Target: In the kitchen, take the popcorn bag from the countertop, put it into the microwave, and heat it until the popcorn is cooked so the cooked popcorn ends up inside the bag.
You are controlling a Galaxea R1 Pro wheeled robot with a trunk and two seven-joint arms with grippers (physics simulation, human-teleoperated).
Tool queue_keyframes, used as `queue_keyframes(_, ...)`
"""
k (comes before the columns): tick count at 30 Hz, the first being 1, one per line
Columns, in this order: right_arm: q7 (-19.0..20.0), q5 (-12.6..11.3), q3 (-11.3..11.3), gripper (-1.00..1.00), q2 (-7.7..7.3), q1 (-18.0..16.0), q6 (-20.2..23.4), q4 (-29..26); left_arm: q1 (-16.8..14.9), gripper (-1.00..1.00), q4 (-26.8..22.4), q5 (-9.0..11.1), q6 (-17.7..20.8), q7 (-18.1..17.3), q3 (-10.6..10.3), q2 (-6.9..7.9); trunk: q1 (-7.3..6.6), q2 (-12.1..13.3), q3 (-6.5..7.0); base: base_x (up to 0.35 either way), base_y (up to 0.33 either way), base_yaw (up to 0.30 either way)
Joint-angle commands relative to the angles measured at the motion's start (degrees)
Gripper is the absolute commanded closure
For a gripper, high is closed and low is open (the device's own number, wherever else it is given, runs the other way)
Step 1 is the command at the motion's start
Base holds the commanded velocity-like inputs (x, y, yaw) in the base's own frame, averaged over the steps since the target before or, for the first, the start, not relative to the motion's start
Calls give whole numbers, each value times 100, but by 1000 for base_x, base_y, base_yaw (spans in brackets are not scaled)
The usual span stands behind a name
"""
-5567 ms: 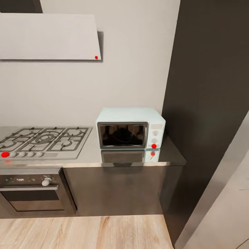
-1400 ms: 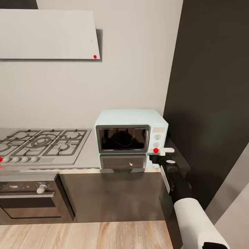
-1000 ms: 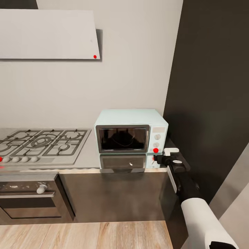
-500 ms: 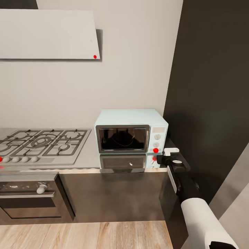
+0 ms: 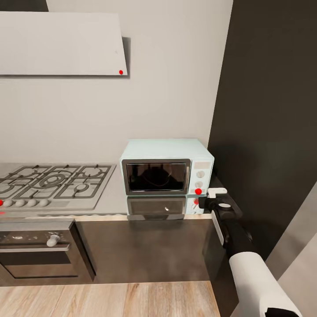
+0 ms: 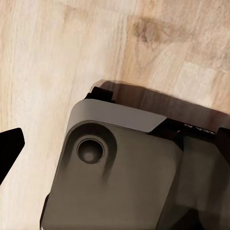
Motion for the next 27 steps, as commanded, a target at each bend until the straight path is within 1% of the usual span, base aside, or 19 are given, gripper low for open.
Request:
queue_keyframes(1, 27, 54, -16, 100, 7, -4, 28, -8, -3, -100, 2, 45, -16, 19, -49, -2, 0, -4, -7, 0, 0, 0)
queue_keyframes(11, 27, 46, -33, 100, 5, -4, 30, 7, -3, -100, 2, 41, -12, 11, -49, 6, 0, -4, -7, 6, 0, 0)
queue_keyframes(27, 27, 32, -35, 100, 7, -4, -21, 52, -3, -100, 2, 44, -16, 11, -47, 7, 0, -4, -7, 122, 0, 0)
